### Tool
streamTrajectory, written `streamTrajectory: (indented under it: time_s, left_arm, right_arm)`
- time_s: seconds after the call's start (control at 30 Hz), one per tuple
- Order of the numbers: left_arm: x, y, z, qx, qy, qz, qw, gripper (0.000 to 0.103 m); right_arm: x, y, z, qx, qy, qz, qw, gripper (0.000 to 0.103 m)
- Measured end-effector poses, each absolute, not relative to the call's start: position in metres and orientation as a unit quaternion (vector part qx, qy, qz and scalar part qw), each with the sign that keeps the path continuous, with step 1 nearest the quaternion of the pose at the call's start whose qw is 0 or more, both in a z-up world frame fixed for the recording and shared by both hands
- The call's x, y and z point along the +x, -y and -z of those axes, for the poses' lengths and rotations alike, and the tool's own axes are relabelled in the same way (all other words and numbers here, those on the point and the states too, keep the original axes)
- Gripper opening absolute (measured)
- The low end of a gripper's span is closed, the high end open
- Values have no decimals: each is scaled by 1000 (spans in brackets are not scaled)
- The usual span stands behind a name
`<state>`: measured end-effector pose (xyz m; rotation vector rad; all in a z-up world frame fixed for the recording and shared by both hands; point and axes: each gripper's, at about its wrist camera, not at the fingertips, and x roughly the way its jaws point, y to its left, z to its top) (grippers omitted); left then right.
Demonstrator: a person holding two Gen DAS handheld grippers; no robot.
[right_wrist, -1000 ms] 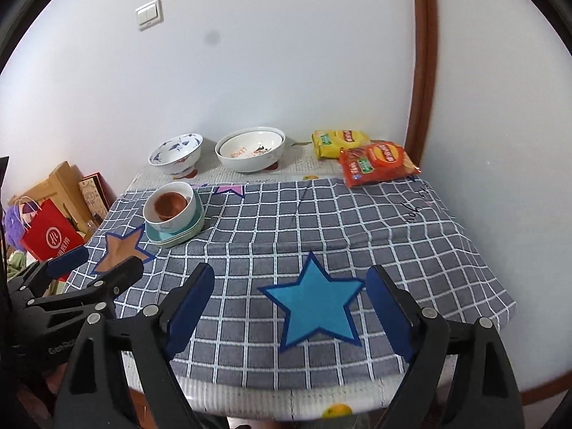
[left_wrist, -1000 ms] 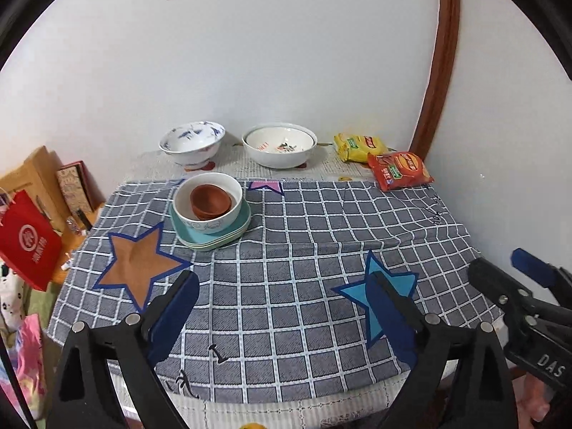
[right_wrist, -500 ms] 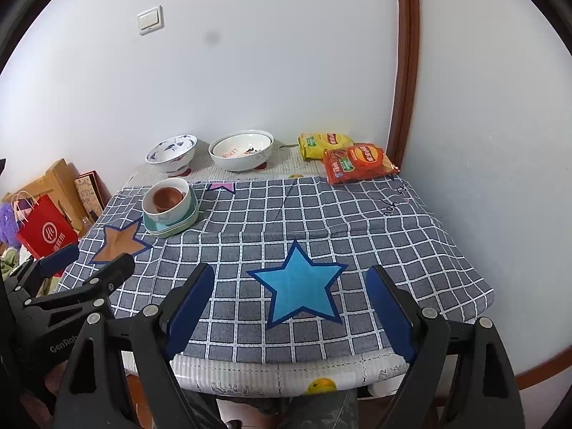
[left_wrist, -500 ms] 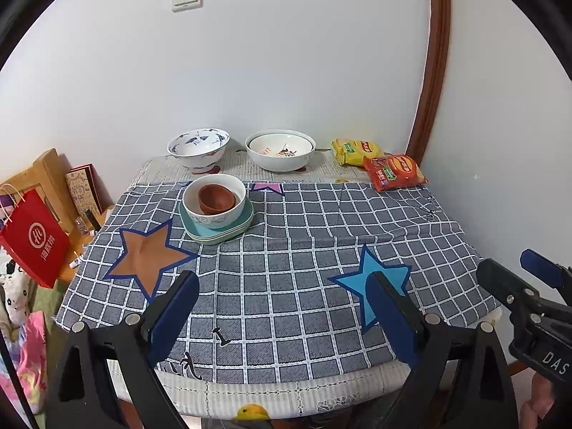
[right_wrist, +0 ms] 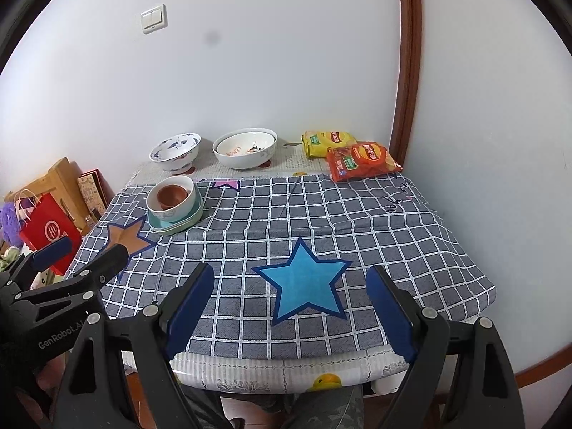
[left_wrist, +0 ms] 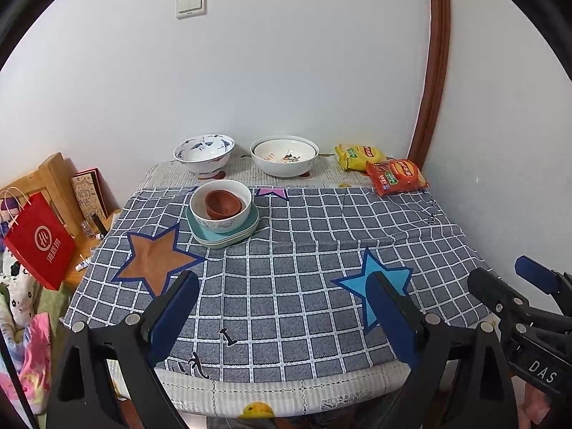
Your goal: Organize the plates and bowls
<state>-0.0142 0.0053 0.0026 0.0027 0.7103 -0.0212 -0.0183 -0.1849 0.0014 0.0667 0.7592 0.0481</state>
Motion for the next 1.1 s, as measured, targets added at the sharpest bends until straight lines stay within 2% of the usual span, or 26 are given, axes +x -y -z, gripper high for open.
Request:
streamTrajectory:
  time_s: [1.1]
  left_arm:
    - [-13, -4, 3, 3, -356, 5, 934, 95]
  right_arm:
    - [-20, 180, -2, 32, -369, -23, 929, 86]
